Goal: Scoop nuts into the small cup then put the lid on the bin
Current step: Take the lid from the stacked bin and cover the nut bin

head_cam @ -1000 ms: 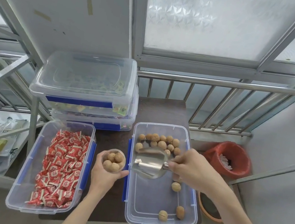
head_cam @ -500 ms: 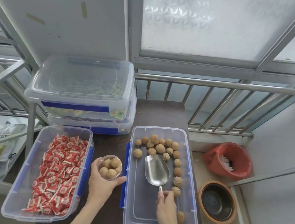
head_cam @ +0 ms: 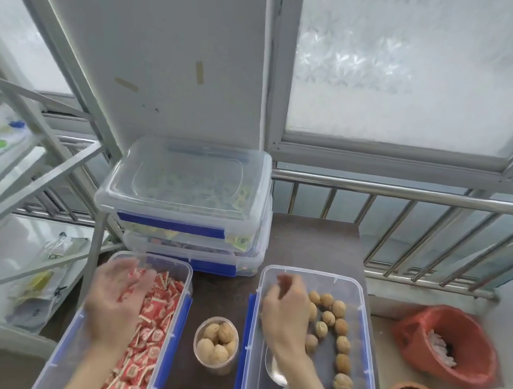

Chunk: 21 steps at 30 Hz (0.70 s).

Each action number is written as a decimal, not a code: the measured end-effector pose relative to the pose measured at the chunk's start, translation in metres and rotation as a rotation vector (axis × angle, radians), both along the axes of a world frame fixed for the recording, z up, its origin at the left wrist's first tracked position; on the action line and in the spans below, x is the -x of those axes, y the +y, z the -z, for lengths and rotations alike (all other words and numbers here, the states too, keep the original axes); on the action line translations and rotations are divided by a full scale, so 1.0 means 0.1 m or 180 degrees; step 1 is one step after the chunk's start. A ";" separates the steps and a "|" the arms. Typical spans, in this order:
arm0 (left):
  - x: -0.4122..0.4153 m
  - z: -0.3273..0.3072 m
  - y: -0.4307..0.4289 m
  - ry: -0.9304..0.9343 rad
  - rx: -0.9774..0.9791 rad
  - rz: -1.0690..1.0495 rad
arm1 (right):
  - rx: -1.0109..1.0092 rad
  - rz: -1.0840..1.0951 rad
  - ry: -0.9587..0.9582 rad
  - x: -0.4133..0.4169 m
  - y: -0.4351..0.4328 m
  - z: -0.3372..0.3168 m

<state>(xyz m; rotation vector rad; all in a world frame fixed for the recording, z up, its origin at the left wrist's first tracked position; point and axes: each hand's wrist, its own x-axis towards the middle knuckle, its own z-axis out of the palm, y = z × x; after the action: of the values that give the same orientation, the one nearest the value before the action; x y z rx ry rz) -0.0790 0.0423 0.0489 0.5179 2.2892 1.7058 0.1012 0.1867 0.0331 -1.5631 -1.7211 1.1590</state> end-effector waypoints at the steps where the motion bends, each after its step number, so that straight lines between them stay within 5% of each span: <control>1: 0.22 -0.10 0.11 0.0144 0.0005 -0.0193 | -0.0060 -0.0118 0.0197 0.24 0.21 -0.13; 4: 0.92 -0.31 0.55 0.0206 0.0255 -0.0625 | 0.0032 -0.0323 0.0294 0.88 0.79 -0.34; 9: 1.80 -0.32 0.99 -0.0698 0.0928 -0.0540 | 0.0694 -0.0439 -0.0190 1.41 1.15 -0.23; 15: 1.79 -0.28 0.98 -0.0531 0.0877 -0.0491 | 0.0691 -0.0005 0.0043 1.50 1.09 -0.23; 21: 1.11 -0.45 0.71 -0.0695 0.0392 -0.0647 | 0.0533 0.0100 0.0860 0.73 0.99 -0.57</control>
<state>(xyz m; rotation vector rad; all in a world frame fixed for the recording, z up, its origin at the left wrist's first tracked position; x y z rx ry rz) -0.1896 0.1133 0.0942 0.0711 2.3312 1.6027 0.0286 0.2857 0.0904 -1.4447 -1.4508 1.4565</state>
